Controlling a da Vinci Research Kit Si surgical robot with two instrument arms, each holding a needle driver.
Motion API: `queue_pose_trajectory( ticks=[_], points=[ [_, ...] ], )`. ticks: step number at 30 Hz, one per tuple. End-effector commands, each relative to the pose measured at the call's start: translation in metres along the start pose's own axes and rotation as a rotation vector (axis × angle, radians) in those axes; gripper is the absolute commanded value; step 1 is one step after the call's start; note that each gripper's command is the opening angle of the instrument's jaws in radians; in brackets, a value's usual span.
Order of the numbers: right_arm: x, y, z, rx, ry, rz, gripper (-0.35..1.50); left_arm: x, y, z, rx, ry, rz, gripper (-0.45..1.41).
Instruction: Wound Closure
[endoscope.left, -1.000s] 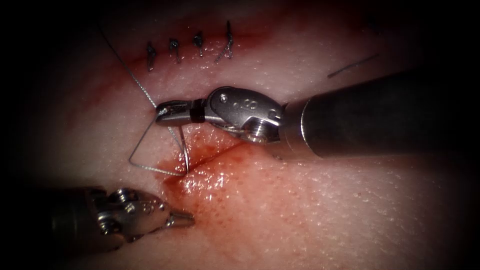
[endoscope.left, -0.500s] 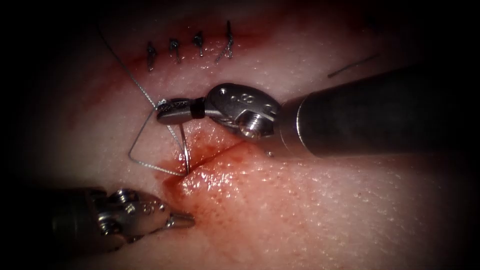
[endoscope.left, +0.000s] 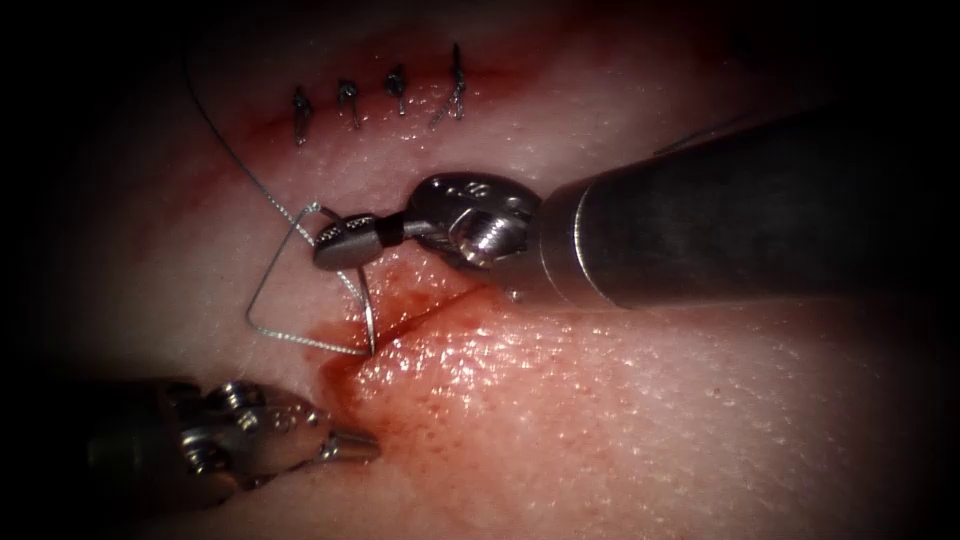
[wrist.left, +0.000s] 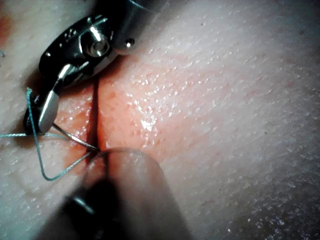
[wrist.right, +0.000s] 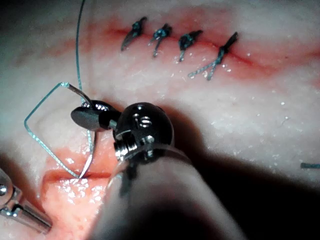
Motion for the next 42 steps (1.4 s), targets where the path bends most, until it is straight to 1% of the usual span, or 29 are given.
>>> queue_pose_trajectory(
  ticks=[1,7,13,18,21,26,34,37,39,42],
  points=[
    [-0.0004,0.0001,0.0011,0.006,-0.006,0.028,-0.35,0.0,0.0004,0.0009,-0.001,-0.004,0.001,0.02],
    [-0.0008,-0.0004,0.0017,0.058,0.01,0.065,-0.35,0.0,0.0004,0.0008,-0.002,-0.005,0.007,0.02],
    [-0.0014,-0.001,0.0025,0.073,-0.015,0.087,-0.35,-0.0002,0.0003,0.0005,-0.005,-0.007,0.028,0.02],
    [-0.0018,-0.002,0.0029,0.092,-0.038,0.136,-0.35,-0.0008,-0.0002,0.0003,-0.01,-0.008,0.037,0.0],
    [-0.0021,-0.0025,0.0029,0.102,-0.054,0.161,-0.35,-0.0013,-0.0005,-0.0001,-0.015,-0.013,0.044,0.04],
    [-0.0033,-0.0039,0.0032,0.116,-0.08,0.206,-0.35,-0.0026,-0.0015,-0.0017,-0.031,-0.016,0.067,0.12],
    [-0.0044,-0.0056,0.003,0.13,-0.103,0.266,-0.35,-0.0036,-0.0026,-0.0026,-0.009,-0.007,0.086,0.1],
    [-0.0049,-0.006,0.0028,0.134,-0.115,0.3,-0.35,-0.0035,-0.0026,-0.0026,-0.006,-0.006,0.085,0.12],
    [-0.0056,-0.0063,0.002,0.136,-0.132,0.344,-0.35,-0.0031,-0.0025,-0.0027,-0.001,0.011,0.083,0.12],
    [-0.0059,-0.0062,0.0013,0.135,-0.137,0.377,-0.35,-0.0026,-0.0022,-0.0027,-0.007,0.037,0.081,0.1]
  ],
)
